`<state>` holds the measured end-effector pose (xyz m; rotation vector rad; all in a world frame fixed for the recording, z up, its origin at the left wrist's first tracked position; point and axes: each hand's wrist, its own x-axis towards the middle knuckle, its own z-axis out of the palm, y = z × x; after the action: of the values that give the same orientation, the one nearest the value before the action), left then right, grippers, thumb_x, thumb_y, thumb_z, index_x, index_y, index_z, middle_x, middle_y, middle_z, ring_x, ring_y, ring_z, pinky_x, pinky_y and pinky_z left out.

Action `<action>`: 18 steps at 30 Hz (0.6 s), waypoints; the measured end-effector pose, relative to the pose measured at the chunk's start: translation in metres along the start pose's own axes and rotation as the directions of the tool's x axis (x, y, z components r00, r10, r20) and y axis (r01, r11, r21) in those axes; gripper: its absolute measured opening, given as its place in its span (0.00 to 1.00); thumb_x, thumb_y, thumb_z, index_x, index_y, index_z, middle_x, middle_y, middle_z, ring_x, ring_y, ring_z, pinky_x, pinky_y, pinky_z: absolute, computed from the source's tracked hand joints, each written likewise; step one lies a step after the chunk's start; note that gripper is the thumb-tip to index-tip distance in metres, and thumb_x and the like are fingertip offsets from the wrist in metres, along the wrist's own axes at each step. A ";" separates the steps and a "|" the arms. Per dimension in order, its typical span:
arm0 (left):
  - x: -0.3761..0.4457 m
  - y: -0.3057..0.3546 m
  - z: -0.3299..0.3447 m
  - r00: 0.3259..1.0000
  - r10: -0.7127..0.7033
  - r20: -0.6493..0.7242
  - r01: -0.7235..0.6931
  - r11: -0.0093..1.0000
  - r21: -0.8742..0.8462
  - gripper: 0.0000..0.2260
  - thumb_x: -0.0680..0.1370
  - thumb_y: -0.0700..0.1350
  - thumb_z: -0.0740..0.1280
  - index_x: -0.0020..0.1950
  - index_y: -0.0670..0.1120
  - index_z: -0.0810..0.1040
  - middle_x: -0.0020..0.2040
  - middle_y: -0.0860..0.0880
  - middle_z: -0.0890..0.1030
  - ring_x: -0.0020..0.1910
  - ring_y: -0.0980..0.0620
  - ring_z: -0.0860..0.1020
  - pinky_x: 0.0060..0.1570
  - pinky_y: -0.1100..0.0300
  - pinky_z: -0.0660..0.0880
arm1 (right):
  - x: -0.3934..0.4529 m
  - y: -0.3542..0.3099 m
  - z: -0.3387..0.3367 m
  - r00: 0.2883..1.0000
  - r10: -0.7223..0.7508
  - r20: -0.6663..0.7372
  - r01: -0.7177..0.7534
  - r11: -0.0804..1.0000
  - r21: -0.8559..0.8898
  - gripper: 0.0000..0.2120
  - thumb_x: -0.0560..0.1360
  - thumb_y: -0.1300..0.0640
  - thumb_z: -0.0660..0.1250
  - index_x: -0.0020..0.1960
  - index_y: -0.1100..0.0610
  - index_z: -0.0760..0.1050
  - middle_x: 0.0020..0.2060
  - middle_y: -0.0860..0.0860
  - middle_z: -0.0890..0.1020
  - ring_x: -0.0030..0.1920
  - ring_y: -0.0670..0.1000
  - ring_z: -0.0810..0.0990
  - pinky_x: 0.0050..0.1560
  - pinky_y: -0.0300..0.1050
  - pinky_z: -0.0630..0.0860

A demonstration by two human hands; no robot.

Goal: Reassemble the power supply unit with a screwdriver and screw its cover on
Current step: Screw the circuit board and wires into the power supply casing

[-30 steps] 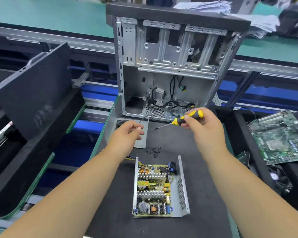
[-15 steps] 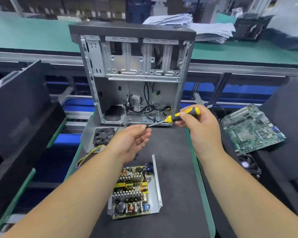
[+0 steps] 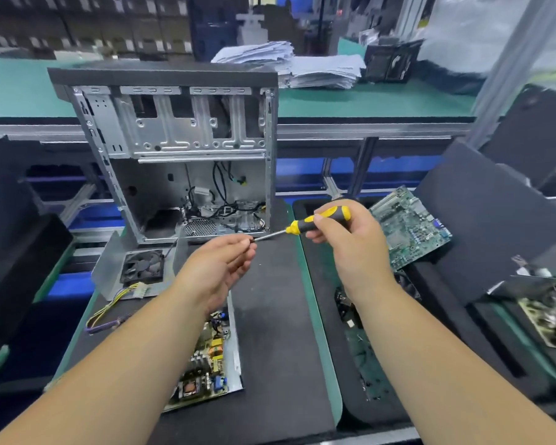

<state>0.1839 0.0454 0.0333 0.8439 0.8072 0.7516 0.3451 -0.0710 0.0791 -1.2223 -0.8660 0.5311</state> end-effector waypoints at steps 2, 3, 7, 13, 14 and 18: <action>-0.003 -0.006 0.015 1.000 -0.001 0.025 0.001 1.000 0.006 0.04 0.78 0.36 0.66 0.48 0.43 0.79 0.36 0.50 0.84 0.34 0.59 0.82 0.35 0.67 0.79 | -0.005 -0.008 -0.016 1.000 0.009 -0.002 -0.009 1.000 -0.007 0.03 0.76 0.66 0.66 0.43 0.62 0.76 0.39 0.57 0.85 0.40 0.52 0.84 0.40 0.37 0.77; -0.005 -0.010 0.023 0.999 -0.002 0.044 0.002 1.000 0.018 0.04 0.78 0.37 0.66 0.48 0.44 0.79 0.36 0.51 0.84 0.34 0.59 0.82 0.35 0.67 0.79 | -0.008 -0.012 -0.024 1.000 0.010 -0.001 -0.010 1.000 -0.016 0.03 0.76 0.66 0.66 0.43 0.62 0.76 0.39 0.57 0.85 0.40 0.53 0.84 0.40 0.38 0.77; -0.018 -0.025 0.050 0.990 0.023 0.138 -0.040 0.991 0.126 0.06 0.79 0.36 0.65 0.45 0.44 0.80 0.37 0.50 0.83 0.35 0.58 0.81 0.37 0.67 0.79 | -0.018 -0.026 -0.058 1.000 -0.002 -0.008 0.002 0.999 -0.035 0.03 0.77 0.67 0.65 0.45 0.61 0.76 0.37 0.54 0.85 0.38 0.51 0.84 0.40 0.39 0.78; -0.053 -0.046 0.063 0.951 0.235 0.198 -0.290 0.902 0.319 0.08 0.78 0.33 0.66 0.45 0.44 0.80 0.37 0.49 0.84 0.38 0.56 0.81 0.42 0.66 0.78 | -0.035 -0.028 -0.091 0.997 0.062 -0.037 -0.062 0.998 -0.008 0.08 0.76 0.68 0.65 0.50 0.57 0.72 0.35 0.52 0.83 0.36 0.52 0.84 0.38 0.40 0.79; -0.060 -0.048 0.061 0.939 0.285 0.194 -0.338 0.871 0.356 0.08 0.78 0.33 0.66 0.44 0.45 0.81 0.38 0.49 0.84 0.38 0.55 0.81 0.42 0.66 0.78 | -0.037 -0.026 -0.093 0.996 0.079 -0.048 -0.080 0.997 -0.021 0.08 0.76 0.67 0.65 0.51 0.57 0.72 0.36 0.53 0.83 0.35 0.52 0.84 0.37 0.41 0.79; -0.086 -0.050 0.050 0.892 0.413 0.181 -0.441 0.712 0.547 0.11 0.76 0.35 0.68 0.42 0.51 0.83 0.39 0.48 0.85 0.42 0.52 0.83 0.51 0.56 0.79 | -0.049 -0.018 -0.093 0.988 0.142 -0.058 -0.149 0.981 -0.124 0.04 0.78 0.58 0.67 0.46 0.57 0.72 0.38 0.57 0.84 0.29 0.50 0.81 0.31 0.42 0.77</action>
<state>0.1963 -0.0653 0.0374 1.6407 0.8169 0.9024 0.3897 -0.1675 0.0737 -1.4179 -0.7823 0.5678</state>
